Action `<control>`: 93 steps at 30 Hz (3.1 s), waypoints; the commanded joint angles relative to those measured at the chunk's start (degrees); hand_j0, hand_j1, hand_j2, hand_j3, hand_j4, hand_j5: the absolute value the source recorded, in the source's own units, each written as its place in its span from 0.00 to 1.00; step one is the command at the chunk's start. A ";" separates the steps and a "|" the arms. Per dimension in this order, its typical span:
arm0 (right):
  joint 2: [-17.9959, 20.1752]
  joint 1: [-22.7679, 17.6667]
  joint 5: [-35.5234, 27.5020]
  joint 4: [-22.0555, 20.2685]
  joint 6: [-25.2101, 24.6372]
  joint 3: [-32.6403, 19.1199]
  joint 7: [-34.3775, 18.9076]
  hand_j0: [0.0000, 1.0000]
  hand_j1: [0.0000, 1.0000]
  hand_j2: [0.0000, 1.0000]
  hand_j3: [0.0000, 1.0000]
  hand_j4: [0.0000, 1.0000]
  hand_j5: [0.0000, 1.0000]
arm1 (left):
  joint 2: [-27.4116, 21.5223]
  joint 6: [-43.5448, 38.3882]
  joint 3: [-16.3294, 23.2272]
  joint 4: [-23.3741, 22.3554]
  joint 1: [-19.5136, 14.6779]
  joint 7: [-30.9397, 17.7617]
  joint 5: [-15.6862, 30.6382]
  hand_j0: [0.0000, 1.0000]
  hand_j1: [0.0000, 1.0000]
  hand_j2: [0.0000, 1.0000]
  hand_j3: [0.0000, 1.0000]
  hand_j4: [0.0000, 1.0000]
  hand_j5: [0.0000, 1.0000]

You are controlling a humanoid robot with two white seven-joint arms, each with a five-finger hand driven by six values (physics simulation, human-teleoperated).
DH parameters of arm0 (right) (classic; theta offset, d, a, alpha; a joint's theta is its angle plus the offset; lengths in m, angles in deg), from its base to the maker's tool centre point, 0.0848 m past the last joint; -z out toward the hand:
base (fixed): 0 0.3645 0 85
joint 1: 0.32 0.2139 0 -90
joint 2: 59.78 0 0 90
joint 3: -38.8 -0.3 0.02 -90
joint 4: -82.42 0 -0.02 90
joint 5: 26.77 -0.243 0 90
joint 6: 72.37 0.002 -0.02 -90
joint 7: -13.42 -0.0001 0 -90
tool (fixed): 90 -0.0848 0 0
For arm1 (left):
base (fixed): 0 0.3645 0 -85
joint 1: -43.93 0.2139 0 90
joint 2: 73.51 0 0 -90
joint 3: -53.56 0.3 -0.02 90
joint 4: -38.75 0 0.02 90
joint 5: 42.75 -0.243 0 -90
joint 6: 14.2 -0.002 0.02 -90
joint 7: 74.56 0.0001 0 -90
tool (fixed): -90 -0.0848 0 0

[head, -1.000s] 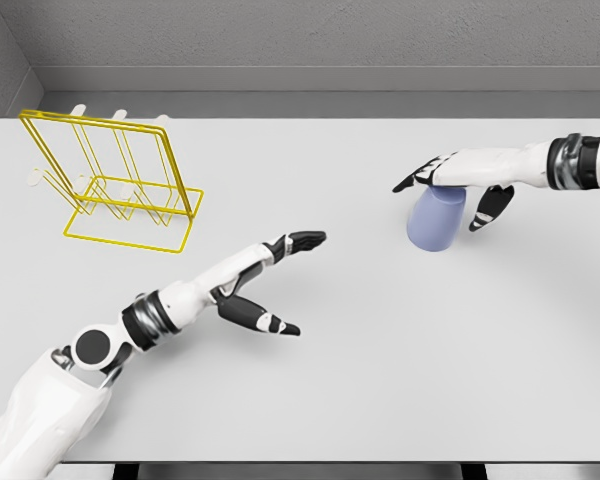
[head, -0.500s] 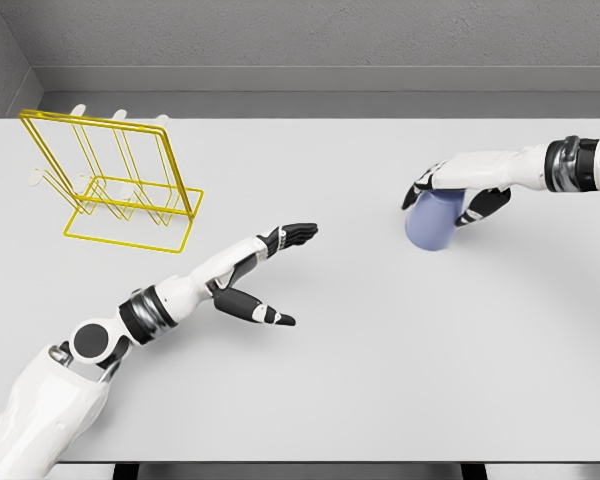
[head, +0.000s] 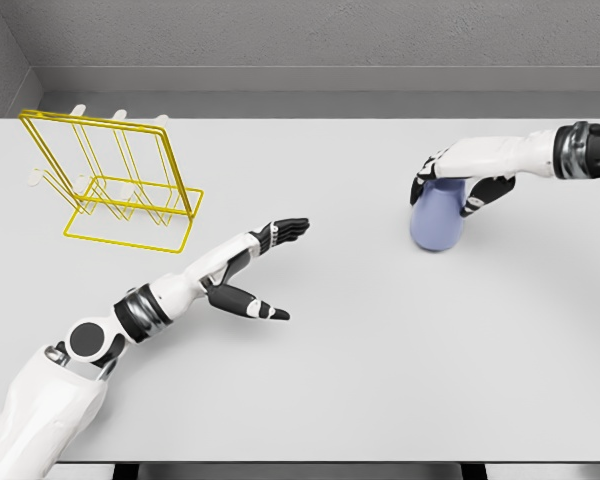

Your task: Place the cup on the cup holder with both arms

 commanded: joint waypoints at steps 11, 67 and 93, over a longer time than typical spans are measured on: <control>0.14 1.76 -0.38 -4.13 0.10 -0.24 0.03 0.64 0.64 0.64 0.64 0.64 0.64 | 0.25 -0.03 -0.34 -0.83 -0.18 -0.10 0.39 1.00 1.00 1.00 1.00 1.00 1.00; -10.76 0.00 -0.81 -10.28 0.10 0.47 0.03 0.73 0.73 0.73 0.73 0.73 0.73 | 0.52 0.06 -4.12 -4.96 0.09 -0.45 0.48 1.00 1.00 1.00 1.00 1.00 1.00; 4.54 -2.20 -0.64 -6.51 0.10 -8.67 6.64 1.00 1.00 1.00 1.00 1.00 1.00 | 1.39 0.58 -6.23 -3.91 0.88 -0.28 0.65 1.00 1.00 1.00 1.00 1.00 1.00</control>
